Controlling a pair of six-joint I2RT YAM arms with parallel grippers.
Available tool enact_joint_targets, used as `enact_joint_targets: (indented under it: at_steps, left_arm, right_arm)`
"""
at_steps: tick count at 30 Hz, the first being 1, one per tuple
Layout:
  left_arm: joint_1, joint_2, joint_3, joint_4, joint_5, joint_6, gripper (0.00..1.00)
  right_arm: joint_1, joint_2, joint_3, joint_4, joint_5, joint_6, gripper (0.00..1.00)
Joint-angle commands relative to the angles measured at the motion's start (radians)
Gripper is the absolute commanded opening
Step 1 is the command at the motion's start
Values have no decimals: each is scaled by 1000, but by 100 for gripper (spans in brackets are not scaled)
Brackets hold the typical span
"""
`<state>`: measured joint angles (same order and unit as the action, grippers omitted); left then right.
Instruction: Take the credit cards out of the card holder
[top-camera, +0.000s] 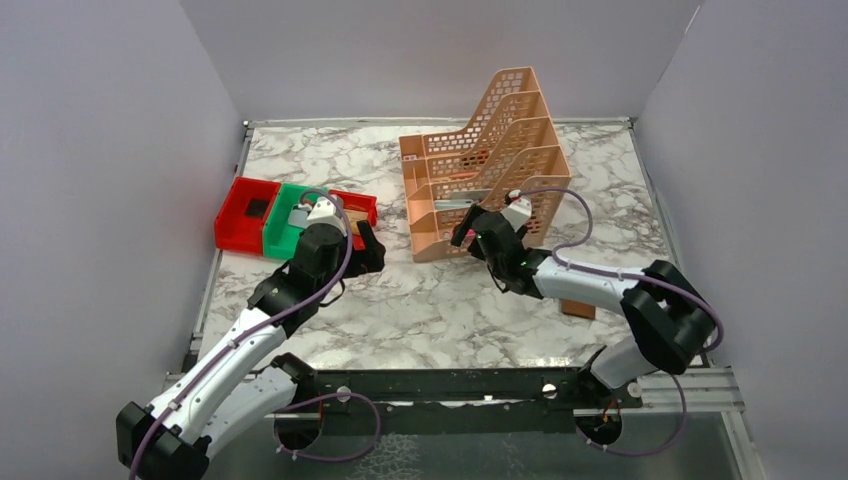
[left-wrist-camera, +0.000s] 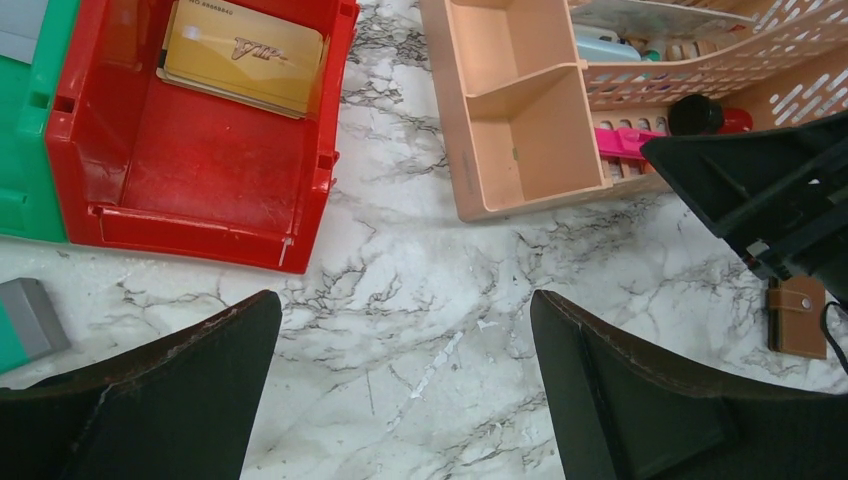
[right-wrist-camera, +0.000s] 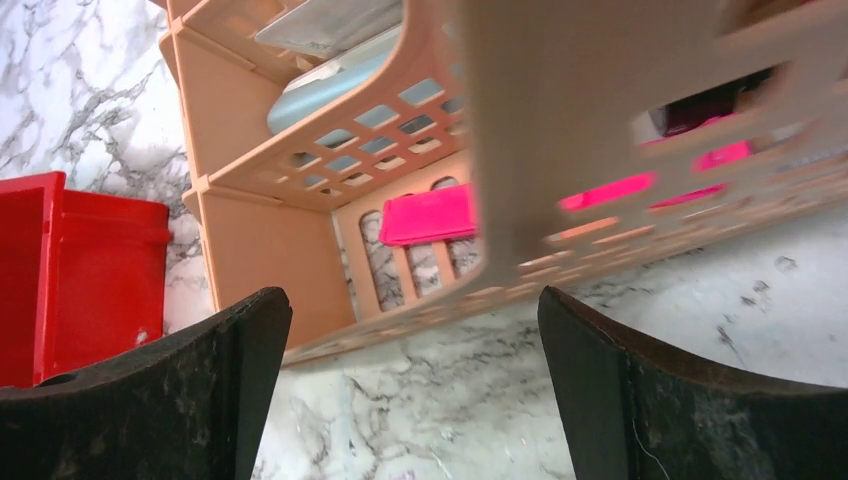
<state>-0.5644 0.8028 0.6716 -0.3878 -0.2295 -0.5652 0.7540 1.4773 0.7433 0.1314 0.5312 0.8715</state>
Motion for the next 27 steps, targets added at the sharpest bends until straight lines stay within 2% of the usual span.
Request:
enact_joint_targets:
  at_steps: [1,6,14,22,27]
  left_arm:
    - [4,-14,0,-9,6,9,99]
    - [4,-8,-4,-19,-5,13,99]
    - [5,-1,-7,-23,-18,10,99]
    - [6,-8,-17,-32,-41,-1,99]
    - [6,-16,-13,-39,-58,1,99]
  right_arm:
    - [7,98,77,102,70,-20,100]
    - [7,222,197,82,85,-27,100]
    - [7,361,351,67,10,-36,100]
    - [-10,465,487,23,13,-129,99]
    - [-34,485,515,11,-31,-141,99]
